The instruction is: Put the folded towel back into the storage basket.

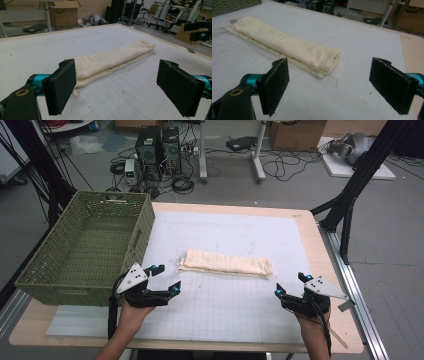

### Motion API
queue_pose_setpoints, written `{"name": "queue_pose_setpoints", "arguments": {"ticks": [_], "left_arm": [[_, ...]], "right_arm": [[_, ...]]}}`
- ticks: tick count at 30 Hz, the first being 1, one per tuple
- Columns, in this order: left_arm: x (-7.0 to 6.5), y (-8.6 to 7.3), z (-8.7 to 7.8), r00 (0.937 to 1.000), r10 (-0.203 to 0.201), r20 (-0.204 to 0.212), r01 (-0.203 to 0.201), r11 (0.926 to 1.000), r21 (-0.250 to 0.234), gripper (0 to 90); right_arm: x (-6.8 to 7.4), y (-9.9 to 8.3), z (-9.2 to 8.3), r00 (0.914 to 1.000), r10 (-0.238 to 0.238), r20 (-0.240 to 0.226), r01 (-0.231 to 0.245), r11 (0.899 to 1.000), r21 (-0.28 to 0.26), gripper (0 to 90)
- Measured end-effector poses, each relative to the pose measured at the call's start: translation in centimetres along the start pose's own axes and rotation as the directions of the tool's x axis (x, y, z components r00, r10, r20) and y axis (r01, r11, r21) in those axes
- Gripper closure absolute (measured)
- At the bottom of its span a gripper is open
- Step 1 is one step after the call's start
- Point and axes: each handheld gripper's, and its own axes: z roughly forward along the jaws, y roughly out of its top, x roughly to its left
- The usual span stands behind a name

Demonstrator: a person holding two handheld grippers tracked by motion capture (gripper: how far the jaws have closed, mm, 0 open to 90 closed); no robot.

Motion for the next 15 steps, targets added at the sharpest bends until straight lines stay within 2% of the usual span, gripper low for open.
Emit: {"name": "queue_pose_setpoints", "arguments": {"ticks": [7, 15], "left_arm": [[0.3, 0.2, 0.2, 0.9998, -0.022, 0.003, 0.021, 0.9994, 0.026, 16.8], [1.3, 2.3, 1.2, 0.9992, -0.036, -0.014, 0.037, 0.9976, 0.058, 18.6]], "right_arm": [[-0.1, -0.1, 0.0, 1.0000, 0.001, 0.002, -0.001, 1.000, 0.005, 14.9], [-0.2, -0.2, -0.1, 1.0000, 0.009, 0.000, -0.009, 1.000, 0.008, 14.9]]}}
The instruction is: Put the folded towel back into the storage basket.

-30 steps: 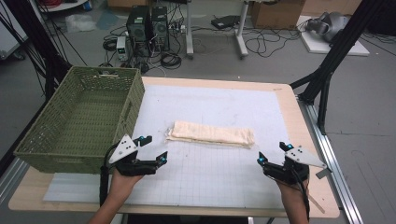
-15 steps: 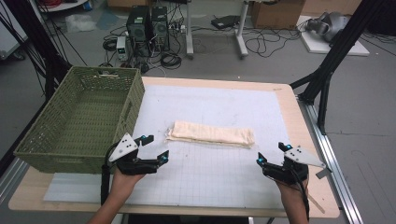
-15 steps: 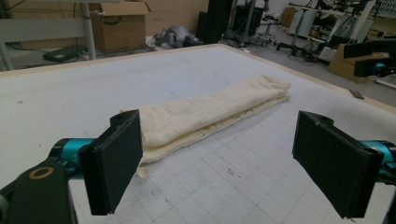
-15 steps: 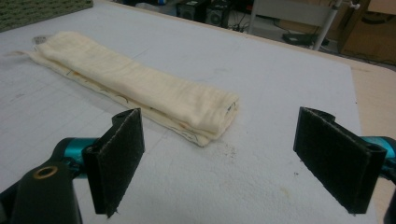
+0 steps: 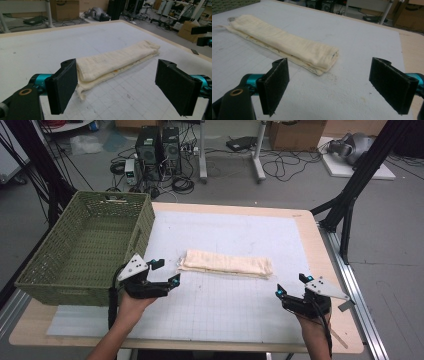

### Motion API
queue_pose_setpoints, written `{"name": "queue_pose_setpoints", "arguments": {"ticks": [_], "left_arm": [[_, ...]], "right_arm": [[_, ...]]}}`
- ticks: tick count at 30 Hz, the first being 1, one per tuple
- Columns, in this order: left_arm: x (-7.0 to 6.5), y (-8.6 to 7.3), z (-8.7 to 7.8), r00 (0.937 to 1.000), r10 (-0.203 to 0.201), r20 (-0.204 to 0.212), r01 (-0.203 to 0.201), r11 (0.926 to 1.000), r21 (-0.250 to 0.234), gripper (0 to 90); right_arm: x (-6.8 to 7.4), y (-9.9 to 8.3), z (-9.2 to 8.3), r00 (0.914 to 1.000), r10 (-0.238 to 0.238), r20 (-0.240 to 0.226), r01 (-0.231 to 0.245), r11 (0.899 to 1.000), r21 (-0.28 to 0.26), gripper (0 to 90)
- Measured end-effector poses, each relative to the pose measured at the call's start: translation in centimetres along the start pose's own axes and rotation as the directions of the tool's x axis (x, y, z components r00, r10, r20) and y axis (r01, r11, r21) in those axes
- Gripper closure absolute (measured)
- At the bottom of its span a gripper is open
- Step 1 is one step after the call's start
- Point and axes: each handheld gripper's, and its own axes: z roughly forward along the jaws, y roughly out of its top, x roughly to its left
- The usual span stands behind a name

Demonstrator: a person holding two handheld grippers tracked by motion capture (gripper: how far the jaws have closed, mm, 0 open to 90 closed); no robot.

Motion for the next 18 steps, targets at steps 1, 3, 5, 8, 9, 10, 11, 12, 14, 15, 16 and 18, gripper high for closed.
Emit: {"name": "queue_pose_setpoints", "arguments": {"ticks": [1, 3, 5, 8, 9, 10, 11, 12, 14, 15, 16, 18], "left_arm": [[0.1, 0.4, 0.2, 1.0000, 0.002, 0.002, -0.002, 1.0000, -0.001, 18.6], [0.2, 1.3, 0.7, 1.0000, 0.007, 0.003, -0.007, 1.0000, -0.001, 18.6], [0.3, 2.1, 1.3, 0.9999, 0.013, 0.004, -0.013, 0.9999, 0.000, 18.6], [0.5, 3.0, 2.4, 0.9999, 0.010, -0.007, -0.010, 0.9999, 0.008, 18.6], [0.5, 3.3, 2.8, 0.9999, 0.011, -0.009, -0.011, 0.9998, 0.018, 18.6], [0.6, 3.5, 3.2, 0.9999, 0.010, -0.014, -0.010, 0.9996, 0.025, 18.6], [0.6, 3.6, 3.6, 0.9998, 0.011, -0.015, -0.011, 0.9995, 0.031, 18.7], [0.6, 3.7, 4.0, 0.9998, 0.011, -0.015, -0.010, 0.9992, 0.038, 18.6], [0.6, 3.8, 4.3, 0.9997, 0.014, -0.017, -0.014, 0.9990, 0.042, 18.7], [0.7, 3.9, 4.7, 0.9998, 0.009, -0.020, -0.008, 0.9988, 0.048, 18.6], [0.8, 3.9, 5.0, 0.9997, 0.007, -0.022, -0.006, 0.9987, 0.050, 18.7], [1.0, 3.8, 5.5, 0.9994, 0.004, -0.033, -0.002, 0.9980, 0.062, 18.6]], "right_arm": [[0.0, 0.0, 0.0, 1.0000, -0.002, 0.000, 0.002, 1.000, -0.003, 14.9], [0.0, 0.0, 0.1, 1.0000, -0.006, -0.002, 0.006, 1.000, -0.001, 14.9], [0.0, 0.0, 0.2, 1.0000, -0.007, -0.005, 0.007, 1.000, 0.000, 15.0], [0.0, 0.0, 0.2, 1.0000, -0.007, -0.003, 0.007, 1.000, -0.005, 14.9], [0.0, 0.0, 0.2, 1.0000, -0.006, -0.003, 0.006, 1.000, -0.008, 15.0], [0.0, 0.0, 0.1, 1.0000, -0.005, -0.002, 0.005, 1.000, -0.008, 14.9], [0.0, 0.0, 0.1, 1.0000, -0.001, 0.000, 0.001, 1.000, -0.008, 14.9], [0.0, 0.0, 0.1, 1.0000, -0.003, 0.000, 0.003, 1.000, -0.008, 15.0], [-0.1, 0.0, 0.1, 1.0000, -0.003, -0.001, 0.003, 1.000, -0.005, 14.9], [0.0, 0.0, 0.1, 1.0000, -0.001, -0.002, 0.001, 1.000, -0.004, 15.0], [0.0, 0.0, 0.2, 1.0000, -0.002, -0.002, 0.001, 1.000, -0.003, 15.0], [0.0, 0.0, 0.2, 1.0000, -0.005, -0.002, 0.005, 1.000, -0.003, 15.0]]}}
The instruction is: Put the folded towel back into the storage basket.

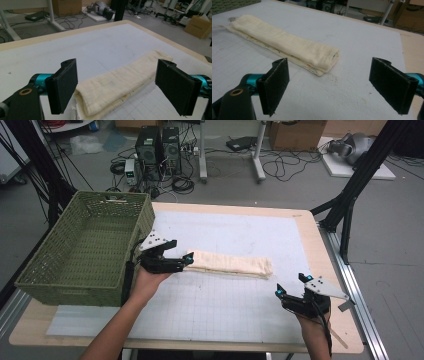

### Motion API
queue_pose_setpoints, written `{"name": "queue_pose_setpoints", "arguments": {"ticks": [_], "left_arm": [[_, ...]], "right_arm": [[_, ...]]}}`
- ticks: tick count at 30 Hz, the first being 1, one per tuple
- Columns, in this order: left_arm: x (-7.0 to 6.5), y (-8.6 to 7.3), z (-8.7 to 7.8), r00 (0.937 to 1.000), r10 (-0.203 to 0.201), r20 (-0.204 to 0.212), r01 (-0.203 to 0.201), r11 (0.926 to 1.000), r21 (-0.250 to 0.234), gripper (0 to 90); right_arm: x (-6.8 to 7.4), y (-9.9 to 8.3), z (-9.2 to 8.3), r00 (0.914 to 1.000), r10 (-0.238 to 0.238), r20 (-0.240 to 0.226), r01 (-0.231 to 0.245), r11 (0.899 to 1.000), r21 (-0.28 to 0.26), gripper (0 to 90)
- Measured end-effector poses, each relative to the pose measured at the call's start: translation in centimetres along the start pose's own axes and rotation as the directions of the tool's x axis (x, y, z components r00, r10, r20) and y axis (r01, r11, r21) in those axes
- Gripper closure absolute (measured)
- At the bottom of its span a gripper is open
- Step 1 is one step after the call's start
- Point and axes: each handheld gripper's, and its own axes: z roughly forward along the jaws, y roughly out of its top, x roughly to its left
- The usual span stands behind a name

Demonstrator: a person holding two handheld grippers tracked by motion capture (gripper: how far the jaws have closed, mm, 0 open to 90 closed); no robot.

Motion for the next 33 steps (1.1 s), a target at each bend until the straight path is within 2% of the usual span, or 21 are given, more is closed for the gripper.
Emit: {"name": "queue_pose_setpoints", "arguments": {"ticks": [3, 4, 6, 8, 10, 12, 14, 16, 23, 26, 31, 33], "left_arm": [[0.3, -0.1, 0.6, 0.9999, -0.016, -0.003, 0.016, 0.9997, 0.018, 18.6], [0.7, -0.1, 1.3, 0.9992, -0.037, -0.011, 0.038, 0.9983, 0.044, 18.6], [0.8, -0.2, 1.6, 0.9990, -0.042, -0.016, 0.043, 0.9976, 0.053, 18.7], [1.5, -0.6, 2.7, 0.9979, -0.050, -0.040, 0.053, 0.9950, 0.084, 19.4], [2.0, -1.1, 3.3, 0.9962, -0.062, -0.061, 0.069, 0.9913, 0.112, 20.1], [2.4, -1.5, 4.0, 0.9928, -0.083, -0.086, 0.096, 0.9840, 0.150, 21.8], [2.7, -1.8, 4.4, 0.9903, -0.097, -0.099, 0.113, 0.9794, 0.167, 22.6], [2.7, -1.9, 4.6, 0.9902, -0.093, -0.104, 0.110, 0.9791, 0.171, 23.2], [3.2, -3.0, 5.8, 0.9897, -0.058, -0.131, 0.089, 0.9649, 0.247, 23.8], [3.2, -3.1, 6.0, 0.9902, -0.045, -0.132, 0.079, 0.9619, 0.262, 26.5], [3.2, -3.7, 6.6, 0.9893, -0.010, -0.145, 0.055, 0.9486, 0.312, 32.5], [3.1, -3.8, 6.7, 0.9887, -0.014, -0.149, 0.061, 0.9475, 0.314, 34.5]], "right_arm": [[0.0, 0.0, 0.0, 1.0000, 0.002, 0.000, -0.002, 1.000, 0.000, 15.0], [0.0, 0.0, 0.0, 1.0000, -0.001, -0.001, 0.001, 1.000, 0.000, 15.0], [0.0, 0.0, 0.0, 1.0000, 0.001, 0.000, -0.001, 1.000, 0.002, 15.0], [0.0, 0.0, 0.0, 1.0000, 0.001, 0.001, -0.001, 1.000, 0.003, 15.0], [0.0, 0.0, 0.0, 1.0000, 0.004, -0.002, -0.004, 1.000, 0.000, 15.0], [-0.1, 0.0, 0.0, 1.0000, 0.008, -0.002, -0.008, 1.000, 0.001, 15.0], [-0.1, -0.1, 0.1, 1.0000, 0.005, -0.005, -0.005, 1.000, 0.001, 15.0], [-0.1, -0.1, 0.1, 1.0000, 0.006, -0.006, -0.006, 1.000, 0.004, 15.0], [0.0, -0.1, 0.2, 1.0000, 0.006, -0.004, -0.006, 1.000, 0.009, 15.0], [-0.1, -0.1, 0.2, 1.0000, 0.004, -0.006, -0.004, 1.000, 0.010, 15.0], [-0.1, -0.1, 0.1, 1.0000, 0.008, 0.002, -0.008, 1.000, 0.011, 15.0], [-0.1, -0.2, 0.1, 1.0000, 0.008, 0.003, -0.008, 1.000, 0.012, 15.0]]}}
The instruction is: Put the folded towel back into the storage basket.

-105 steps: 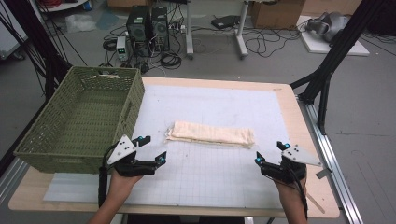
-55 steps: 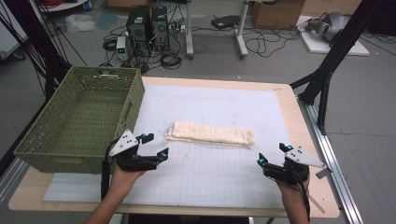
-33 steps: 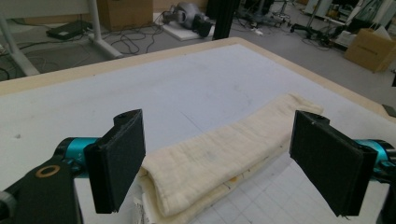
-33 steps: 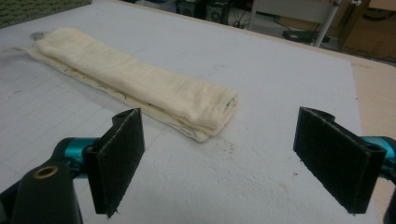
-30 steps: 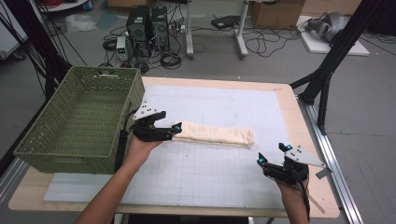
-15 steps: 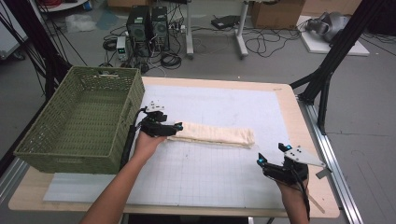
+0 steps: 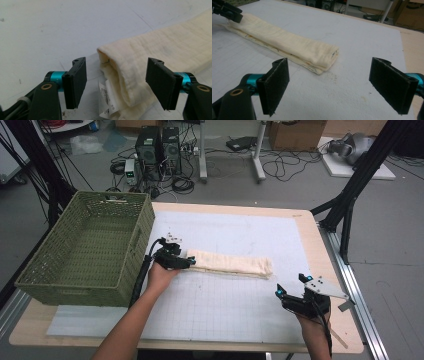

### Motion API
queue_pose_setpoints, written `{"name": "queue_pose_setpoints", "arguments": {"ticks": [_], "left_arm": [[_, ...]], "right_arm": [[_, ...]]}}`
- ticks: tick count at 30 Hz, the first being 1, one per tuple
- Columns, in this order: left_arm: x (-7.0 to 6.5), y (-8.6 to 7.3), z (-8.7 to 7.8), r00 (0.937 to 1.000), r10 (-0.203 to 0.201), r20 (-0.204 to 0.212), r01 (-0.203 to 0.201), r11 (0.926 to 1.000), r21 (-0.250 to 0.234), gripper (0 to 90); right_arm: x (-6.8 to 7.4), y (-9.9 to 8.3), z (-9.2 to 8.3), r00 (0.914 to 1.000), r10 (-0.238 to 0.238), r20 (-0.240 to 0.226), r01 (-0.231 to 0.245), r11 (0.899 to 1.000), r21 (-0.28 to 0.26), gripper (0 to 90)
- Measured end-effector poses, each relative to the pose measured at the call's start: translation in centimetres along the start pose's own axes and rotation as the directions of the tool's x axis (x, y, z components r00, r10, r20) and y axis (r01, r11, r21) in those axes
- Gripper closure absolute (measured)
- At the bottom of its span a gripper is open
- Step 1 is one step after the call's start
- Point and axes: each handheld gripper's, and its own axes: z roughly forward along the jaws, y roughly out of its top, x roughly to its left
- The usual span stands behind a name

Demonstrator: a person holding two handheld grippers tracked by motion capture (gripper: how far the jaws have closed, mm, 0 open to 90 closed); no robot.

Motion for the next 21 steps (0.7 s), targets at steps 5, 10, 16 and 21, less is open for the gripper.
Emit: {"name": "queue_pose_setpoints", "arguments": {"ticks": [5, 10, 16, 21], "left_arm": [[0.1, -0.3, 0.7, 1.0000, 0.009, 0.000, -0.009, 0.9992, 0.040, 38.3], [-0.5, -0.4, 0.6, 0.9989, 0.044, 0.013, -0.045, 0.9980, 0.045, 51.2], [-0.9, -0.6, 0.5, 0.9976, 0.023, 0.065, -0.025, 0.9990, 0.038, 77.3], [-1.2, -0.8, 0.4, 0.9978, 0.040, 0.053, -0.041, 0.9989, 0.021, 81.0]], "right_arm": [[0.0, -0.1, 0.0, 1.0000, 0.002, -0.004, -0.002, 1.000, 0.005, 15.0], [-0.1, -0.1, 0.1, 1.0000, -0.001, -0.004, 0.001, 1.000, 0.005, 15.0], [0.0, -0.2, 0.1, 1.0000, -0.002, -0.008, 0.002, 1.000, 0.012, 15.2], [0.2, -0.1, 0.2, 0.9999, -0.009, -0.007, 0.009, 1.000, 0.012, 15.6]]}}
